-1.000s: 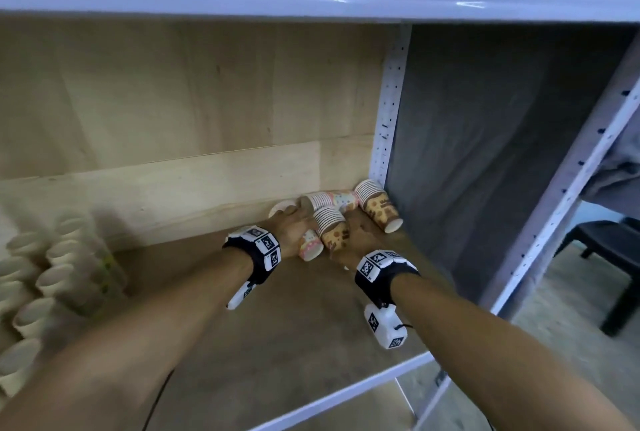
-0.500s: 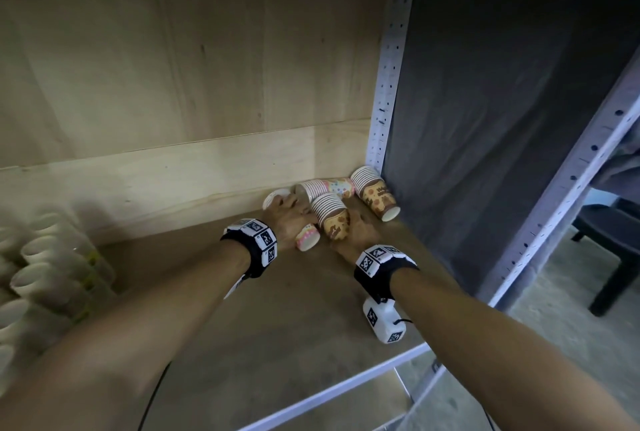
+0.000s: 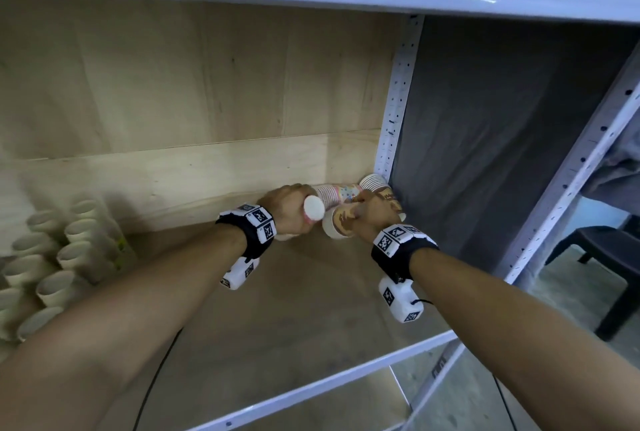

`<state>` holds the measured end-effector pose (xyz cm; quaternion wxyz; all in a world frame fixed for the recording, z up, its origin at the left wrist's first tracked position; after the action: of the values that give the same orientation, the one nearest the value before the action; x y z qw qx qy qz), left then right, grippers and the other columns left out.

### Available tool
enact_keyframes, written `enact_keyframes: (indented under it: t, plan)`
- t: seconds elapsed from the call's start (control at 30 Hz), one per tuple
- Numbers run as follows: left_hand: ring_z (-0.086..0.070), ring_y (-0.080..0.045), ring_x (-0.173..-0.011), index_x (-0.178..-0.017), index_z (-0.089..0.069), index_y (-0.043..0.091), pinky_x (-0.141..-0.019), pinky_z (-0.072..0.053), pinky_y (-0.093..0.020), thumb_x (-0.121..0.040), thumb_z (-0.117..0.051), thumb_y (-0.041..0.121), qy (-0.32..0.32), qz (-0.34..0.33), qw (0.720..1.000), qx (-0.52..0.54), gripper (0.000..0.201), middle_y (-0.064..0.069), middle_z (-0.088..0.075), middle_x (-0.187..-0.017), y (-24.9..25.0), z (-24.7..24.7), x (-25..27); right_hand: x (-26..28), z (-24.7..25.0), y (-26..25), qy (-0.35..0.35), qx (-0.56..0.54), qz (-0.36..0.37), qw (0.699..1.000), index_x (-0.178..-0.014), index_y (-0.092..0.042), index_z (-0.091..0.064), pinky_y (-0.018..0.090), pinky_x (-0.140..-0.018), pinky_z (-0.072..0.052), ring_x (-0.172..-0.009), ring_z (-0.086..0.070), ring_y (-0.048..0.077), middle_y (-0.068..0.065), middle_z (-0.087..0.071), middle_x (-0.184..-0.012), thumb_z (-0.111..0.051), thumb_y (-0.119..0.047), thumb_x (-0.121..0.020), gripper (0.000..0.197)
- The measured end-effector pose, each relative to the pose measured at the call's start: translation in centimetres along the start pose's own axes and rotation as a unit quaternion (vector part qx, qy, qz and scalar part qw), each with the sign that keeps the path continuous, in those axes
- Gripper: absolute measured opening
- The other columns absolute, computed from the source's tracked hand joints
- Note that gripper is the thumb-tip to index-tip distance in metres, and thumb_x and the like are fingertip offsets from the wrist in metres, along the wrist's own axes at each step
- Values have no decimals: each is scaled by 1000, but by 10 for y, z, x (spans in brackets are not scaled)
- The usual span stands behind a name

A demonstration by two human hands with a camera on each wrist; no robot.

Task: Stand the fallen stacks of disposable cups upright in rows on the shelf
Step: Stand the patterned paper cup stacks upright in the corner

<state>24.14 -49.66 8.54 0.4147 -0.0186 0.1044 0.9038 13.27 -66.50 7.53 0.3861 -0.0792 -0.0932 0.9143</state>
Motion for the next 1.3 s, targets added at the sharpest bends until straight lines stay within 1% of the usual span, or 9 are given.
enact_keyframes:
  t: [0.03, 0.17, 0.3, 0.63, 0.77, 0.83, 0.9, 1.13, 1.3]
  plan:
    - [-62, -26, -91, -113, -52, 22, -71, -50, -31, -70, -74, 39, 2, 20, 999, 26, 51, -3, -64, -107, -5, 6, 3, 7, 12, 12, 0, 19, -56, 998, -118, -17, -54, 20, -83, -47, -112, -59, 26, 3, -62, -110, -61, -30, -89, 32]
    - [-62, -28, -88, -115, -47, 25, -67, -51, -31, -69, -77, 35, -12, 88, 990, 105, 56, -5, -61, -103, -24, 24, 22, 18, 11, -50, -50, -87, 164, 981, -118, -14, -53, 25, -72, -42, -100, -61, 28, 7, -61, -107, -67, -27, -84, 39]
    - [-62, -27, -92, -114, -47, 30, -72, -56, -35, -73, -75, 29, -48, 125, 983, 127, 50, -7, -60, -111, -38, 38, 44, 28, 21, -82, -51, -64, 223, 971, -98, -19, -48, 30, -70, -42, -89, -58, 28, 9, -59, -103, -70, -34, -72, 37]
    - [-53, -20, -90, -128, -53, 5, -40, -41, -13, -81, -75, 12, -188, 186, 963, -55, 52, -9, -56, -120, -77, 56, 105, 85, 6, -174, -134, -23, 371, 918, -121, -12, -60, 26, -86, -40, -118, -53, 28, 8, -55, -122, -65, -23, -86, 37]
    - [-55, -19, -91, -125, -57, 5, -53, -50, -22, -80, -77, 16, -234, 216, 944, -88, 50, -7, -59, -116, -98, 54, 130, 119, 0, -212, -176, -41, 398, 899, -91, -25, -62, 20, -69, -40, -103, -58, 19, 1, -56, -103, -52, -65, -85, 42]
    - [-53, -17, -92, -110, -55, 15, -68, -50, -26, -80, -78, 17, -225, 227, 943, -90, 38, -3, -55, -108, -105, 56, 141, 128, -8, -229, -187, -61, 395, 897, -112, -10, -63, 25, -75, -44, -109, -60, 25, 10, -62, -116, -63, -36, -89, 36]
    - [-47, -16, -90, -103, -45, 15, -56, -43, -24, -80, -77, 21, -242, 229, 937, -101, 40, -2, -47, -105, -106, 52, 150, 136, -15, -241, -187, -71, 394, 897, -116, -7, -62, 27, -74, -44, -109, -60, 29, 11, -62, -120, -63, -17, -86, 31]
    - [-55, -14, -91, -101, -44, 22, -77, -51, -25, -83, -76, 14, -222, 248, 940, -77, 38, 1, -54, -104, -122, 53, 171, 157, -28, -260, -207, -99, 415, 881, -112, -9, -62, 26, -71, -41, -105, -61, 25, 7, -62, -114, -70, -19, -82, 32]
    - [-50, -14, -82, -104, -47, 18, -42, -37, -18, -83, -75, 21, -283, 269, 912, -126, 35, 4, -45, -82, -126, 44, 174, 162, -32, -256, -185, -143, 416, 879, -109, -5, -64, 28, -74, -46, -103, -62, 24, 6, -64, -110, -73, -17, -79, 34]
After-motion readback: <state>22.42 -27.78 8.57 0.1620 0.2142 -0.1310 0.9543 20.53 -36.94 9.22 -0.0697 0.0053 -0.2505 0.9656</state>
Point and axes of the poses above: each hand's wrist, its own x-axis away from the middle knuckle, its own z-axis out of the back of the hand, y = z × x, the point moved 10 cm from there along -x, towards the middle knuckle
